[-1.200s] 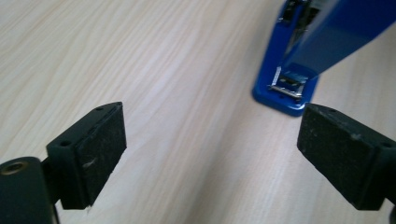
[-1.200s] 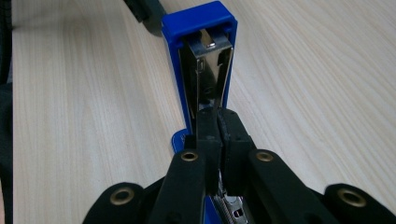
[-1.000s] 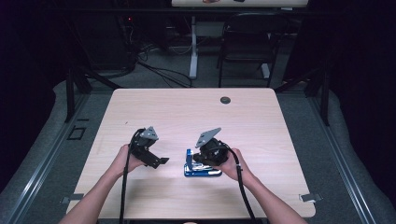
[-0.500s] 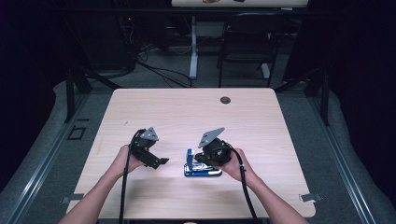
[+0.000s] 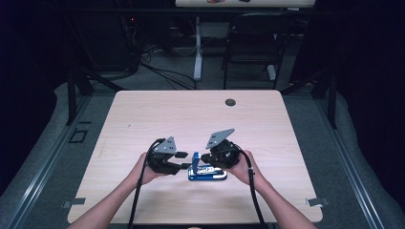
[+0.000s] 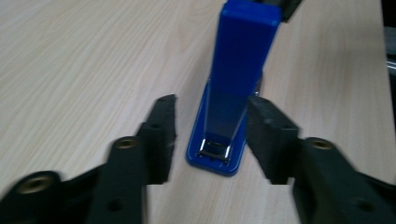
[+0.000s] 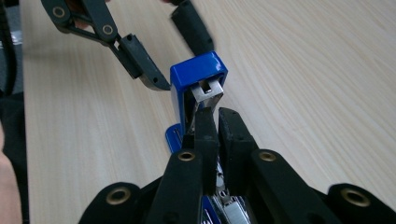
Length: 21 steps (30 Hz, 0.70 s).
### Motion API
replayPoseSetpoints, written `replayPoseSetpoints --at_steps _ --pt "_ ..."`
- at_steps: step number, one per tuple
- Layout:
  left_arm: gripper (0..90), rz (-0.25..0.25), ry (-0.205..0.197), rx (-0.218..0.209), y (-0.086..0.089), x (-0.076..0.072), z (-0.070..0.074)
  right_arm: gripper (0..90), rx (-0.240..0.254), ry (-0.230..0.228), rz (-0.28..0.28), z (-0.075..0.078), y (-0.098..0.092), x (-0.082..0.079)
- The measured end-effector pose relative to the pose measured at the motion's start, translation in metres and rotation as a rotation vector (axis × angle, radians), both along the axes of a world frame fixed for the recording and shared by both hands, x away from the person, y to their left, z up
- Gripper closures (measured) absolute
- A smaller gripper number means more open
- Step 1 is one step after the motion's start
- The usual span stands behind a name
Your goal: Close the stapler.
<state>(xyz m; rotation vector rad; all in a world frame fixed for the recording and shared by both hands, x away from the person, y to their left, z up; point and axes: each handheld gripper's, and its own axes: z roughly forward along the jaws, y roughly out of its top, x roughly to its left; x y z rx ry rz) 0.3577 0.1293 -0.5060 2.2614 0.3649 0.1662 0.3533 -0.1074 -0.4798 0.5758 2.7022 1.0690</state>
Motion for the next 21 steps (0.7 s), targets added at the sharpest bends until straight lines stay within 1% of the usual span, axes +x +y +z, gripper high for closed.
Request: replayPoseSetpoints --at_steps 2,6,7,9,10,11,12,13,17,20,21 --pt "61.9 -0.002 0.015 -0.011 -0.001 0.001 -0.001 87.0 0.007 0.009 -0.006 0.0 -0.002 0.001" --pt "61.9 -0.011 0.024 0.009 -0.006 0.001 -0.006 87.1 -0.009 0.014 -0.007 0.001 -0.006 0.003" --pt "61.8 -0.014 0.027 0.009 -0.007 0.001 -0.006 87.1 0.001 0.017 -0.013 0.0 -0.007 0.003" --pt "61.7 -0.017 0.029 0.012 -0.011 -0.001 -0.008 86.8 -0.003 0.03 -0.008 0.001 -0.01 0.003" --pt "61.7 -0.024 0.029 0.013 -0.014 -0.001 -0.009 86.8 0.011 0.03 -0.013 0.0 -0.01 0.003" --pt "62.1 -0.03 0.028 0.018 -0.016 -0.002 -0.01 86.7 0.008 0.03 -0.011 0.001 -0.011 0.002" --pt "62.3 -0.029 0.017 0.032 -0.02 -0.003 -0.011 86.7 -0.005 0.029 -0.008 0.002 -0.012 0.002" --pt "62.7 -0.021 0.014 0.035 -0.023 -0.003 -0.012 86.7 -0.006 0.028 -0.006 0.002 -0.013 0.001" --pt "64.2 -0.019 0.013 0.027 -0.025 -0.001 -0.014 86.7 -0.005 0.025 -0.015 0.001 -0.016 0.0" --pt "64.8 -0.018 0.01 0.031 -0.026 -0.001 -0.015 86.7 -0.006 0.029 -0.022 0.001 -0.018 0.0" --pt "64.8 -0.02 0.011 0.034 -0.026 -0.001 -0.016 86.7 -0.017 0.028 -0.019 0.001 -0.019 0.001"
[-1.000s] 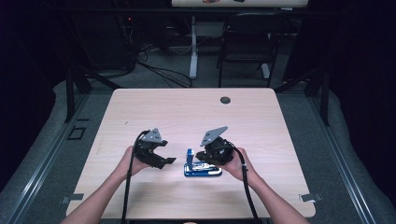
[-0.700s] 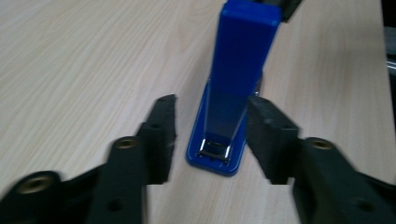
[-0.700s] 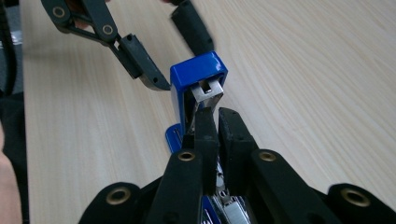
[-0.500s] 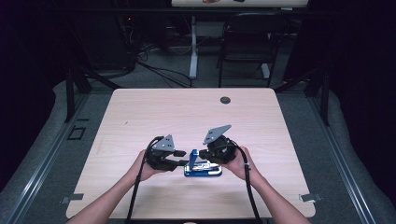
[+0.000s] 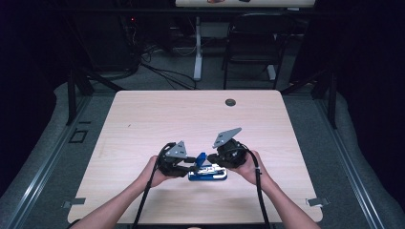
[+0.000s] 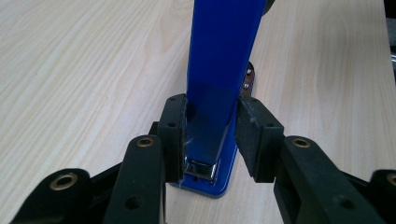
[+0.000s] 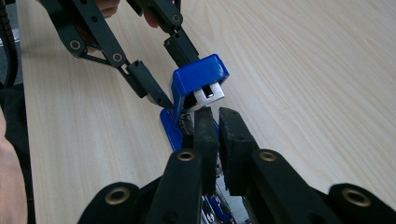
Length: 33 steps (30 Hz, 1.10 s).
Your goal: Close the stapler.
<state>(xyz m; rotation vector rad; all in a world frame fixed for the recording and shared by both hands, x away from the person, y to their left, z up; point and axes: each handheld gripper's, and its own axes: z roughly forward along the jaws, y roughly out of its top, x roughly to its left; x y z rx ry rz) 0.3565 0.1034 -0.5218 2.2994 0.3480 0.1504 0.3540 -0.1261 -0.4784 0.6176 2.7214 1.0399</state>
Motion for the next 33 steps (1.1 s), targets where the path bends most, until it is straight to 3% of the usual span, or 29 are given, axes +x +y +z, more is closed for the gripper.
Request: replayPoseSetpoints --at_steps 14,16,17,20,24,25,28,33 --pt "65.1 -0.024 -0.017 0.027 -0.01 0.002 -0.007 85.7 -0.012 0.035 -0.064 -0.002 -0.021 0.0" --pt "67.3 -0.033 0.004 0.013 -0.01 0.003 -0.008 85.1 -0.004 0.03 -0.09 0.0 -0.027 0.0" --pt "78.1 -0.027 0.003 0.017 -0.012 0.002 -0.01 84.8 0.008 0.029 -0.102 0.001 -0.029 0.0" --pt "78.5 -0.029 -0.001 0.032 -0.019 0.0 -0.013 84.6 0.044 0.037 -0.118 0.004 -0.036 0.0" --pt "77.3 -0.022 0.006 0.033 -0.021 0.002 -0.015 84.8 -0.001 0.046 -0.1 -0.002 -0.029 0.0" --pt "77.1 -0.005 -0.004 0.052 -0.021 0.001 -0.014 84.8 -0.002 0.05 -0.102 -0.004 -0.027 0.0" --pt "73.9 -0.012 0.01 0.052 -0.02 0.003 -0.015 84.9 -0.063 0.073 -0.098 -0.014 -0.023 0.003" --pt "46.8 0.053 0.029 0.041 -0.011 0.011 -0.01 85.1 -0.11 0.088 -0.091 -0.026 -0.021 0.005"
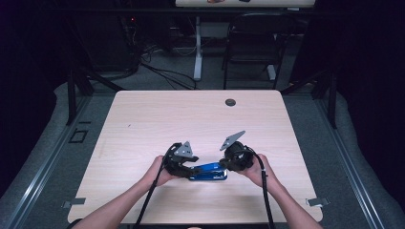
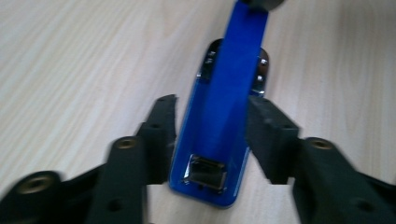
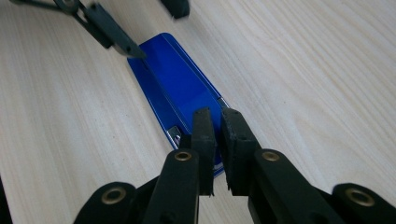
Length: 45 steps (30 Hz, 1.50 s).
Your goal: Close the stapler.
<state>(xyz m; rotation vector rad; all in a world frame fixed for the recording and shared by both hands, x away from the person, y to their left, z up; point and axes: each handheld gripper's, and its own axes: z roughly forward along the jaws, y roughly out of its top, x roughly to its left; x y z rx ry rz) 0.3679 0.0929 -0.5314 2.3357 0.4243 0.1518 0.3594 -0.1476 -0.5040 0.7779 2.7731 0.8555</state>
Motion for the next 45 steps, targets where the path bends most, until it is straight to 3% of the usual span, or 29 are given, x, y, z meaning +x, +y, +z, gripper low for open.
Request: replayPoseSetpoints --at_steps 8,11,14,17,22,28,31,32,35,38,41,45 --pt "16.5 0.158 0.009 -0.071 0.035 0.017 0.016 86.3 0.006 0.019 -0.013 -0.001 -0.001 0.002" --pt "14.7 0.216 0.023 -0.097 0.051 0.02 0.021 87.9 0.01 0.026 -0.013 -0.004 0.0 0.002" --pt "12.7 0.262 0.03 -0.116 0.064 0.022 0.024 88.2 -0.016 0.028 -0.016 -0.007 0.002 0.001" --pt "10.9 0.308 0.05 -0.112 0.075 0.025 0.026 87.8 -0.024 0.027 -0.013 -0.007 0.003 0.001" --pt "8.7 0.332 0.056 -0.102 0.082 0.029 0.025 84.1 0.005 0.017 -0.021 -0.003 0.0 0.002" --pt "7.0 0.332 0.04 -0.074 0.085 0.024 0.027 64.4 -0.004 -0.004 -0.066 0.002 -0.005 0.004" --pt "6.3 0.349 0.032 -0.066 0.09 0.022 0.028 51.7 -0.01 -0.01 -0.114 0.005 -0.009 0.005" --pt "5.7 0.357 0.034 -0.069 0.092 0.021 0.029 46.4 -0.022 -0.035 -0.14 0.009 -0.011 0.004" --pt "4.5 0.384 0.037 -0.072 0.102 0.019 0.03 37.1 -0.007 -0.038 -0.178 0.016 -0.018 0.005" --pt "3.6 0.424 0.042 -0.076 0.111 0.017 0.03 26.3 0.013 -0.031 -0.232 0.022 -0.032 0.003" --pt "2.9 0.455 0.046 -0.074 0.12 0.015 0.03 16.9 0.006 -0.051 -0.293 0.023 -0.048 -0.002" --pt "0.4 0.481 0.069 -0.028 0.131 0.012 0.026 13.5 0.004 -0.071 -0.39 0.022 -0.074 -0.012"
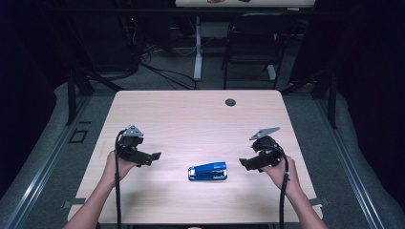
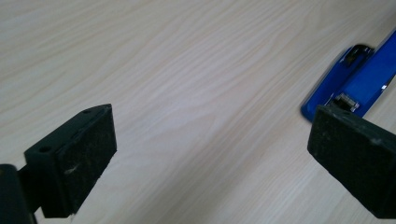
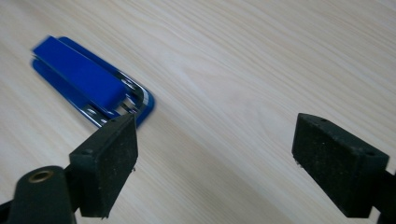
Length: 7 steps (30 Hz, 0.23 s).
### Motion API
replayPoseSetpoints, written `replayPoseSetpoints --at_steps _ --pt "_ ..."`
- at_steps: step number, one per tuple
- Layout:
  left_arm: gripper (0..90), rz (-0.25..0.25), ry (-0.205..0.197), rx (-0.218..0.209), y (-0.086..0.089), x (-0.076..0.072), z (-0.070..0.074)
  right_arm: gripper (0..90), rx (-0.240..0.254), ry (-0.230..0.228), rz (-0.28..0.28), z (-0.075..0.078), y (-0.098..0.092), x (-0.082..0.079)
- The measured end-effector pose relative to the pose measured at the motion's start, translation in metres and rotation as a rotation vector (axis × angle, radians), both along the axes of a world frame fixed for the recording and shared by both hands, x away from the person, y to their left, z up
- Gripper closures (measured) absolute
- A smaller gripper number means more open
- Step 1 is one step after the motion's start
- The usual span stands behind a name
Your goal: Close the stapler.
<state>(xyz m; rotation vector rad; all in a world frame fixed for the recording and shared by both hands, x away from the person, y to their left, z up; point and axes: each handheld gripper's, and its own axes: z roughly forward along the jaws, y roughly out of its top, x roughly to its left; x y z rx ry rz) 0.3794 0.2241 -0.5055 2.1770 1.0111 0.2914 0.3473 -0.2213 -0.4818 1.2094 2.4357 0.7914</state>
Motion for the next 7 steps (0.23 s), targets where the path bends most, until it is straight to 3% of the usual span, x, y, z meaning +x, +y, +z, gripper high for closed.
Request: replayPoseSetpoints --at_steps 1,4,6,7 --pt "0.3 0.007 0.031 0.011 0.006 -0.002 -0.002 13.3 -0.01 0.003 -0.014 0.0 -0.005 -0.002" --pt "0.2 0.028 0.055 0.041 0.017 -0.005 -0.007 8.8 -0.088 0.027 -0.059 -0.008 -0.017 -0.01" --pt "0.3 0.043 0.043 0.042 0.022 -0.004 -0.009 5.0 -0.152 0.061 -0.069 -0.016 -0.02 -0.014" --pt "1.1 0.057 0.016 0.034 0.024 -0.002 -0.01 2.1 -0.178 0.081 -0.079 -0.022 -0.021 -0.015"
